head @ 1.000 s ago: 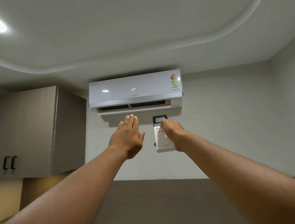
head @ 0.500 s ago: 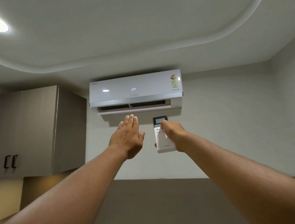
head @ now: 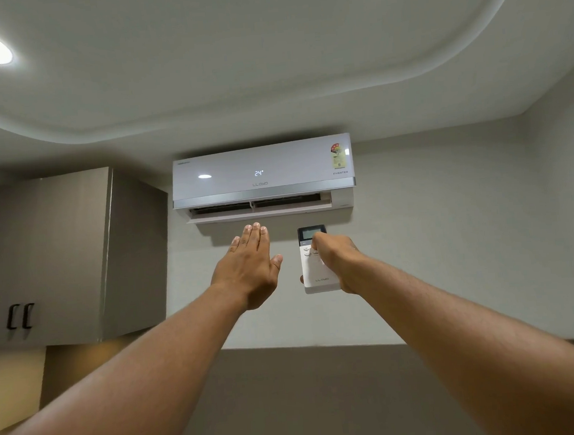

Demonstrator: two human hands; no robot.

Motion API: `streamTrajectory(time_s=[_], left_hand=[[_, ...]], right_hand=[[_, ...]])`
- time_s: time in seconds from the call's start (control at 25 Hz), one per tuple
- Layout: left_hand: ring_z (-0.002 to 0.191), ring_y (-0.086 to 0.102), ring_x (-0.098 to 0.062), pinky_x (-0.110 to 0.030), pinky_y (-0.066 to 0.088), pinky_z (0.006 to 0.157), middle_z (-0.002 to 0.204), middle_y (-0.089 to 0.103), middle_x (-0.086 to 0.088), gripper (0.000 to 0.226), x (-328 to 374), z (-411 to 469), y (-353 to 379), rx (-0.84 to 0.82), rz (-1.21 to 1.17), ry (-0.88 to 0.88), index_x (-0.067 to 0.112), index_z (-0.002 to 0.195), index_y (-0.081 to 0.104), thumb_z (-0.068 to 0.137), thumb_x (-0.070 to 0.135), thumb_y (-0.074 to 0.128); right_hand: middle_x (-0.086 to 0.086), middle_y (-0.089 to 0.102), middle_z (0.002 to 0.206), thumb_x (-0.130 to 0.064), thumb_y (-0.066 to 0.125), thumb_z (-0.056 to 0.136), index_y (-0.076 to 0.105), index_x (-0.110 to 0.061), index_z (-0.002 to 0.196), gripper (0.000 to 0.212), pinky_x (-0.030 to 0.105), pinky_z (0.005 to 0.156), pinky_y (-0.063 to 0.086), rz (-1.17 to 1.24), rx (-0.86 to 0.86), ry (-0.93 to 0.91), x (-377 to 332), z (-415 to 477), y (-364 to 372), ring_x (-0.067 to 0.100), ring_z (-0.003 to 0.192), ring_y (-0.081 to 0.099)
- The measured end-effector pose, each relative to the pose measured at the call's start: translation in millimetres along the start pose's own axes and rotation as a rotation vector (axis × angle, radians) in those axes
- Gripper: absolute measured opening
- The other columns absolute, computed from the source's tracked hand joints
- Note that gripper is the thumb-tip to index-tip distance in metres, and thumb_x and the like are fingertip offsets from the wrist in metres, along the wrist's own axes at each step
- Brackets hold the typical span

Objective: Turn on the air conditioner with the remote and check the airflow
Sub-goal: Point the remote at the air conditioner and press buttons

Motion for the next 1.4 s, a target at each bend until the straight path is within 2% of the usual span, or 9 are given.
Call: streamTrajectory(time_s=[0.32, 0.6, 0.76, 1.4], left_hand=[[0.149, -0.005, -0.021, -0.035, -0.001, 0.118, 0.162, -0.003, -0.010, 0.067, -2, 2, 4, -0.005, 0.002, 0.003, 0.008, 0.153, -0.001, 0.100, 0.045, 0.015], [0.149, -0.004, -0.022, -0.036, 0.001, 0.118, 0.162, -0.003, -0.010, 0.067, -2, 5, 7, 0.001, 0.003, 0.006, 0.008, 0.153, 0.000, 0.100, 0.045, 0.015], [0.149, -0.004, -0.021, -0.035, 0.000, 0.118, 0.162, -0.002, -0.010, 0.067, -1, 7, 9, 0.003, 0.000, 0.008, 0.008, 0.153, 0.000, 0.100, 0.045, 0.015], [0.149, -0.004, -0.021, -0.035, 0.000, 0.117, 0.162, -0.002, -0.010, 0.067, -3, 8, 9, 0.009, 0.003, 0.000, 0.008, 0.153, 0.000, 0.100, 0.046, 0.015]], right_hand=[[0.023, 0.076, 0.130, -0.022, 0.050, 0.097, 0.053, -0.017, 0.086, 0.013, 0.050, 0.112, 0.058, 0.008, 0.008, -0.002, 2, 6, 2, 0.043, 0.121, 0.076], [0.023, 0.077, 0.129, -0.019, 0.051, 0.096, 0.053, -0.016, 0.085, 0.012, 0.045, 0.107, 0.058, -0.039, 0.015, -0.016, 2, 7, 3, 0.043, 0.120, 0.077], [0.025, 0.077, 0.130, -0.020, 0.050, 0.095, 0.054, -0.017, 0.087, 0.010, 0.049, 0.113, 0.057, -0.021, -0.016, -0.016, 3, 9, 4, 0.044, 0.122, 0.076], [0.026, 0.076, 0.131, -0.020, 0.050, 0.097, 0.056, -0.014, 0.091, 0.010, 0.054, 0.114, 0.057, -0.043, -0.033, -0.025, 4, 11, 6, 0.046, 0.122, 0.076]])
Point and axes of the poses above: each hand's wrist, its own z-axis towards the middle knuckle, its own y-axis out of the palm, x = y × z, the point moved 3 cm from there along z, towards the middle knuckle
